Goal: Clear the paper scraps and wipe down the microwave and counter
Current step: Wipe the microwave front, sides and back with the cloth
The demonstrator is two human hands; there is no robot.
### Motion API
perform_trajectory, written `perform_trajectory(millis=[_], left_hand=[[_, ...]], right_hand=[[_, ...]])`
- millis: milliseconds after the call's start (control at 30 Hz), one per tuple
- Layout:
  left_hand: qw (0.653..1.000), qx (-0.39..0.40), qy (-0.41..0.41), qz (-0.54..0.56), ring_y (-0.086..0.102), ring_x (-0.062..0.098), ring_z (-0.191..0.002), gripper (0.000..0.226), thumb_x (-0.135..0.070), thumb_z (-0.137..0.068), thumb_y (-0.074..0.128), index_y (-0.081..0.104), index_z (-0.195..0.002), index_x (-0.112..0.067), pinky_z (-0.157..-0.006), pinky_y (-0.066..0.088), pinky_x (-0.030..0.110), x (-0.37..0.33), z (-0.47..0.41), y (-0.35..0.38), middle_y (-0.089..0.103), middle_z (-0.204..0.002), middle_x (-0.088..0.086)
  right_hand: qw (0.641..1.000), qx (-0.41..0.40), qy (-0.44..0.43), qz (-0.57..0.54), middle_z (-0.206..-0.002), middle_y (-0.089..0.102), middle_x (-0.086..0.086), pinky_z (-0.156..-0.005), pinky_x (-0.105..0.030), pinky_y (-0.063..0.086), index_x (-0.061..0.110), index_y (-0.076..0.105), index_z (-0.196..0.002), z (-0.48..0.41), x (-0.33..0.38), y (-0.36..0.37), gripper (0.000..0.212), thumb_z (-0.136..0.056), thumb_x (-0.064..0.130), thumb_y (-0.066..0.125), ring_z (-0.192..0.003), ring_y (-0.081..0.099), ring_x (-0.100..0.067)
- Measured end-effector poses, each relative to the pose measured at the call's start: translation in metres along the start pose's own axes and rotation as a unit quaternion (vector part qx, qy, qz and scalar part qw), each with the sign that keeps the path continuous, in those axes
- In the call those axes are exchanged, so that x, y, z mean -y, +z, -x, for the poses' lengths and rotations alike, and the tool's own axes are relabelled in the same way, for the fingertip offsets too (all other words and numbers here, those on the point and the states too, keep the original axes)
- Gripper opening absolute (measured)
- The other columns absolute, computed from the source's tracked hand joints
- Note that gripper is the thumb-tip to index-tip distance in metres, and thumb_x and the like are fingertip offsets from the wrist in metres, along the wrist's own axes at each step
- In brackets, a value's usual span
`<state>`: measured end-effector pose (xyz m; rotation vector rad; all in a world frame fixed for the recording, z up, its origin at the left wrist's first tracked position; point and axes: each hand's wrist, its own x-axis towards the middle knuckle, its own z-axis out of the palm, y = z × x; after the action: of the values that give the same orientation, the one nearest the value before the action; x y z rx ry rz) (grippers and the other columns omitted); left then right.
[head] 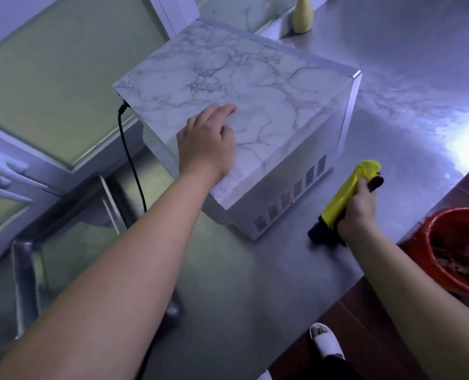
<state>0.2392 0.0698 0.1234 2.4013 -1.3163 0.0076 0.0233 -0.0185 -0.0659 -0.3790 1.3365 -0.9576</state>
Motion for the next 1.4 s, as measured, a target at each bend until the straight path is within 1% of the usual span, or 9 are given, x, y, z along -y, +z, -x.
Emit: perform_trajectory(millis=[167, 500, 733, 867, 1000, 1067, 1167, 1300, 1400], left_hand=[[1.0, -0.004, -0.002, -0.001, 0.037, 0.015, -0.134, 0.047, -0.024, -0.096, 0.035, 0.051, -0.137, -0.039, -0.114, 0.026, 0.039, 0.002, -0.001, 0.002, 0.044, -0.149, -0.014], [1.0, -0.016, -0.001, 0.002, 0.037, 0.016, -0.136, 0.047, -0.025, -0.094, 0.036, 0.053, -0.136, -0.039, -0.115, 0.026, 0.039, 0.003, -0.003, 0.004, 0.045, -0.149, -0.011], [1.0, -0.014, -0.003, -0.001, 0.037, 0.018, -0.135, 0.051, -0.028, -0.091, 0.033, 0.052, -0.137, -0.038, -0.115, 0.027, 0.04, 0.002, -0.003, 0.003, 0.045, -0.149, -0.01], [1.0, -0.013, -0.012, -0.001, 0.036, 0.017, -0.135, 0.051, -0.029, -0.091, 0.032, 0.052, -0.137, -0.039, -0.115, 0.026, 0.04, 0.002, -0.002, 0.003, 0.046, -0.149, -0.011], [1.0, -0.01, -0.017, 0.0, 0.036, 0.017, -0.135, 0.05, -0.028, -0.093, 0.033, 0.052, -0.138, -0.037, -0.114, 0.027, 0.038, 0.001, 0.0, 0.002, 0.046, -0.149, -0.011], [1.0, -0.009, -0.019, 0.001, 0.036, 0.017, -0.135, 0.049, -0.026, -0.094, 0.035, 0.052, -0.139, -0.037, -0.114, 0.026, 0.036, 0.0, 0.0, 0.001, 0.045, -0.15, -0.011], [1.0, -0.01, -0.02, 0.001, 0.036, 0.019, -0.135, 0.047, -0.024, -0.096, 0.037, 0.053, -0.138, -0.036, -0.114, 0.026, 0.036, 0.001, 0.001, 0.001, 0.045, -0.15, -0.009], [1.0, -0.018, -0.015, 0.003, 0.038, 0.021, -0.134, 0.046, -0.024, -0.095, 0.039, 0.054, -0.137, -0.035, -0.114, 0.028, 0.039, 0.001, 0.0, 0.002, 0.046, -0.15, -0.008], [1.0, -0.026, -0.009, -0.004, 0.041, 0.025, -0.131, 0.049, -0.027, -0.091, 0.038, 0.056, -0.136, -0.033, -0.111, 0.031, 0.038, 0.002, -0.001, 0.002, 0.048, -0.149, -0.007]], right_hand=[[0.975, 0.081, -0.19, 0.081, -0.156, 0.041, 0.006, -0.114, -0.03, 0.032, 0.028, 0.031, -0.156, -0.033, 0.04, 0.049, 0.054, -0.104, 0.039, 0.04, -0.139, 0.041, -0.012], [0.996, 0.06, -0.056, 0.023, -0.159, 0.033, 0.005, -0.12, -0.044, 0.028, 0.029, 0.02, -0.157, -0.008, -0.007, 0.082, 0.058, -0.105, 0.045, 0.039, -0.144, 0.036, -0.018], [0.972, 0.182, 0.042, 0.145, -0.165, 0.008, 0.015, -0.115, -0.024, 0.015, 0.031, 0.0, -0.16, 0.104, -0.103, 0.055, 0.066, -0.106, 0.04, 0.038, -0.148, 0.021, -0.011], [0.96, 0.217, 0.086, 0.152, -0.166, 0.002, 0.014, -0.123, -0.041, 0.02, 0.034, -0.003, -0.158, 0.146, -0.122, 0.05, 0.066, -0.107, 0.038, 0.037, -0.15, 0.02, -0.016], [0.963, 0.219, 0.133, 0.086, -0.16, 0.026, 0.009, -0.118, -0.045, 0.031, 0.043, 0.011, -0.155, 0.167, -0.116, 0.046, 0.056, -0.108, 0.028, 0.037, -0.144, 0.034, -0.019], [0.954, 0.21, 0.209, 0.033, -0.145, 0.046, 0.006, -0.1, -0.047, 0.046, 0.045, 0.027, -0.149, 0.163, -0.097, 0.035, 0.047, -0.108, 0.024, 0.038, -0.127, 0.051, -0.022], [0.913, 0.227, 0.333, -0.06, -0.124, 0.066, -0.009, -0.088, -0.046, 0.049, 0.024, 0.055, -0.136, 0.144, -0.051, 0.001, 0.036, -0.102, 0.025, 0.043, -0.107, 0.064, -0.031], [0.918, 0.267, 0.281, -0.089, -0.108, 0.073, -0.013, -0.084, -0.048, 0.058, 0.011, 0.074, -0.11, 0.101, 0.019, -0.047, 0.038, -0.086, 0.037, 0.06, -0.093, 0.072, -0.032], [0.965, 0.199, 0.164, -0.048, -0.097, 0.077, -0.007, -0.084, -0.047, 0.056, 0.012, 0.069, -0.117, 0.061, 0.063, -0.045, 0.035, -0.093, 0.036, 0.061, -0.081, 0.075, -0.024]])
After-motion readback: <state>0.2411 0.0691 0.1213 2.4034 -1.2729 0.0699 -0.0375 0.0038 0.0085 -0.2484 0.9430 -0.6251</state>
